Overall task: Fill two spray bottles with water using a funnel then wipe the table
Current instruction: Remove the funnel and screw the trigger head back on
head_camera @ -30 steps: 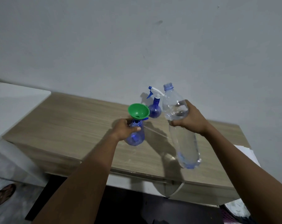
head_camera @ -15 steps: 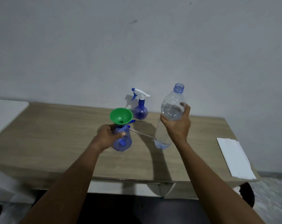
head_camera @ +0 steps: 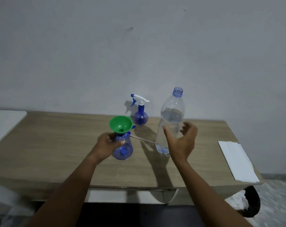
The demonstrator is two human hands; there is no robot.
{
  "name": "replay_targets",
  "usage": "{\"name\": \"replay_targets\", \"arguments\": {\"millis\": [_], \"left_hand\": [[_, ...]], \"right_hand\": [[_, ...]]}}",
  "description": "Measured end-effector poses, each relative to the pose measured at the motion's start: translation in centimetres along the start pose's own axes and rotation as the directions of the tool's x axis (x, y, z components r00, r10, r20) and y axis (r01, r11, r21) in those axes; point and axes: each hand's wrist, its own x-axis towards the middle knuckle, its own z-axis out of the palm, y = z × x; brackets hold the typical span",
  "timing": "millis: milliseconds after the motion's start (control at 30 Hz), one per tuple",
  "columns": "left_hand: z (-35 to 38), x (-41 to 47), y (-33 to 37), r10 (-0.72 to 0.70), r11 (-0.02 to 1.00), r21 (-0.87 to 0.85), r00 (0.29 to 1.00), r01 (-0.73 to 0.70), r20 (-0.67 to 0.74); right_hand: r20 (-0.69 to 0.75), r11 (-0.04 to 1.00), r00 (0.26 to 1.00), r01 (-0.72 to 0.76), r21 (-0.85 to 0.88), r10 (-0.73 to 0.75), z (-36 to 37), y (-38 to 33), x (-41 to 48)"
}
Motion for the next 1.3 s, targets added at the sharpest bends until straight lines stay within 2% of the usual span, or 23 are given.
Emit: {"name": "replay_targets", "arguments": {"millis": [67,100,133,200,267,333,433,533,733,900,1000,1133,1233,1300], "left_hand": [[0.0,-0.6,-0.1,-0.001,1.000,0.000,1.000,0.001,0.009],[0.0,-0.9,-0.2,-0.007,1.000,0.003,1.000,0.007,0.015],[0.1,-1.2,-0.2,-0.018,1.000,0.005,1.000,0.018,0.020],[0.2,-1.6,-0.4,-0.033,0.999,0.010,0.999,0.032,0.042],[0.2,-1.8,-0.5,-0.044,0.999,0.016,0.996,0.043,0.072],[0.1,-2.1,-0.5,-0.046,0.998,0.052,0.994,0.041,0.103],[0.1,-2.5,-0.3,-0.049,0.994,0.107,0.989,0.034,0.142],[0.1,-2.5,-0.5,-0.044,0.995,0.098,0.988,0.030,0.148],[0.4,-2.4,-0.4,-0.075,0.997,0.030,0.989,0.072,0.125],[0.2,-2.2,-0.3,-0.062,0.998,-0.030,0.998,0.063,0.030],[-0.6,-1.9,-0.1,-0.062,0.998,-0.023,0.998,0.061,-0.018],[-1.8,-1.9,0.2,-0.064,0.998,-0.023,0.995,0.062,-0.075],[-2.6,-1.8,0.0,-0.055,0.999,-0.003,0.993,0.055,-0.103],[-2.8,-1.7,-0.2,-0.055,0.998,0.009,0.994,0.056,-0.098]], "right_hand": [[-0.054,0.994,0.993,0.107,-0.020,-0.108,0.1,0.7,-2.3],[-0.023,0.991,0.991,0.132,0.010,-0.132,0.4,1.0,-3.3],[0.047,0.990,0.991,0.125,0.072,-0.128,0.8,1.1,-4.0],[0.274,0.982,0.957,0.044,0.183,-0.094,1.7,0.6,-5.0],[0.508,0.964,0.858,-0.065,0.258,-0.078,2.6,-0.4,-5.5],[0.672,0.938,0.736,-0.171,0.302,-0.083,3.4,-1.5,-5.2],[0.781,0.919,0.615,-0.237,0.313,-0.107,4.6,-2.7,-4.3],[0.802,0.896,0.590,-0.302,0.325,-0.092,5.7,-3.7,-3.9],[0.808,0.850,0.589,-0.409,0.333,-0.034,6.1,-5.6,-2.6],[0.746,0.745,0.665,-0.509,0.432,0.022,6.0,-7.8,-0.1],[0.712,0.751,0.697,-0.513,0.415,0.083,6.5,-7.1,0.4],[0.756,0.821,0.622,-0.529,0.213,0.204,7.5,-2.3,-1.6],[0.806,0.893,0.536,-0.450,0.021,0.251,7.7,1.6,-3.8],[0.844,0.918,0.480,-0.394,-0.038,0.241,7.6,2.8,-4.8]]}}
